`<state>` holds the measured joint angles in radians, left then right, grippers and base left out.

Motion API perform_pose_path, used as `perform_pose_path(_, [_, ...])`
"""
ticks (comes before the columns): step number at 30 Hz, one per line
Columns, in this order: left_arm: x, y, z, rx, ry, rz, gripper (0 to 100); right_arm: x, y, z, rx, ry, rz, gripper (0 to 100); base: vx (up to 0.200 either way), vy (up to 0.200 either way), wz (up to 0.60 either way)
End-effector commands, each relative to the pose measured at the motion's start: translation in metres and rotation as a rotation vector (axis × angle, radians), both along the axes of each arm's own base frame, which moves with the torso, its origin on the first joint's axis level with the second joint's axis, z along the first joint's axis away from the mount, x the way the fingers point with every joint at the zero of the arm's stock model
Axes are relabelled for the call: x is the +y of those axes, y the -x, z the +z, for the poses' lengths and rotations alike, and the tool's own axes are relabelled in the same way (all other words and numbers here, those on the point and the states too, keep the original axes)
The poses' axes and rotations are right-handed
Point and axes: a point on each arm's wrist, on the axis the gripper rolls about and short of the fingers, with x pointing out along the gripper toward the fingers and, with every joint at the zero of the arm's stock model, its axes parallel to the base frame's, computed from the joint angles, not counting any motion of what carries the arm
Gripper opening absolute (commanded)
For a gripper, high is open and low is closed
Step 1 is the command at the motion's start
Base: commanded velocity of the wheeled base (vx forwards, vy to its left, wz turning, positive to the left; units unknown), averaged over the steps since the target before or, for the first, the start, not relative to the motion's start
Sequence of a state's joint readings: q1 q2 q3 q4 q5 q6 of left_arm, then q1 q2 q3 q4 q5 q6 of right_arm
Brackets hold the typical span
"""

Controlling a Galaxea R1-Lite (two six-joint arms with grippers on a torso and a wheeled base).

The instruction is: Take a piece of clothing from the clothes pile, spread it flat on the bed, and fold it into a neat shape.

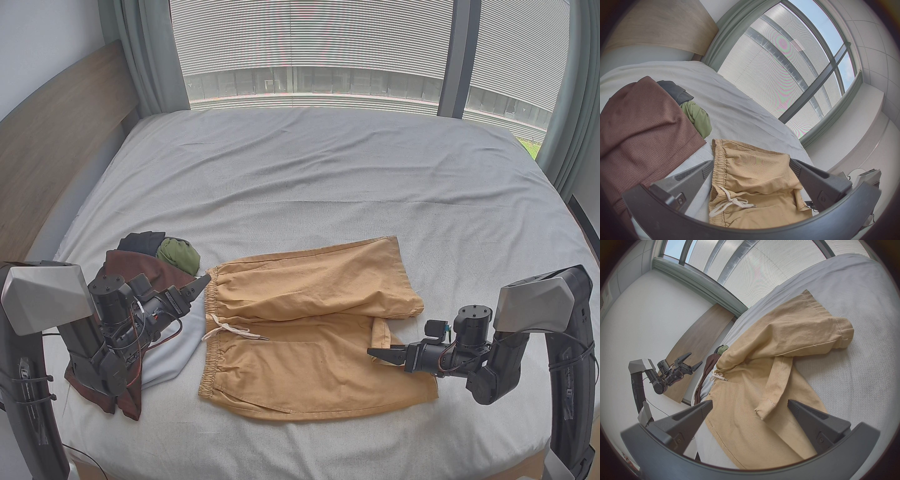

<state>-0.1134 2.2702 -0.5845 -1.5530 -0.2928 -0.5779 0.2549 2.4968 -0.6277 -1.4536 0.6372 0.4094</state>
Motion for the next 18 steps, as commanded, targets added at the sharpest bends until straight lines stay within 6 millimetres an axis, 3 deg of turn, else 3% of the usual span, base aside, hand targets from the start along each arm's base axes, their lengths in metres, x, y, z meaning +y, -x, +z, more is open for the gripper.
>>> perform_pose_path(1, [0.0, 0.0, 0.0, -0.004, 0.001, 0.0, 100, 0.001, -0.001, -0.005, 0.007, 0.001, 0.002, 100, 0.0, 0.0, 0.0])
perform_pose_path(2, [0.0, 0.0, 0.0, -0.002, 0.001, 0.0, 100, 0.002, -0.002, -0.004, 0.003, 0.0, 0.002, 100, 0.0, 0.0, 0.0])
perform_pose_path(3, [0.0, 0.0, 0.0, -0.002, 0.001, 0.0, 100, 0.002, -0.003, -0.004, 0.0, -0.001, 0.002, 0, 0.0, 0.0, 0.0])
perform_pose_path(11, [0.0, 0.0, 0.0, -0.004, 0.001, 0.0, 100, -0.001, -0.008, -0.009, -0.002, 0.001, -0.015, 0, 0.0, 0.0, 0.0])
perform_pose_path(18, [0.0, 0.0, 0.002, -0.008, 0.001, 0.001, 100, -0.036, -0.024, -0.003, -0.015, -0.001, -0.117, 0, 0.0, 0.0, 0.0])
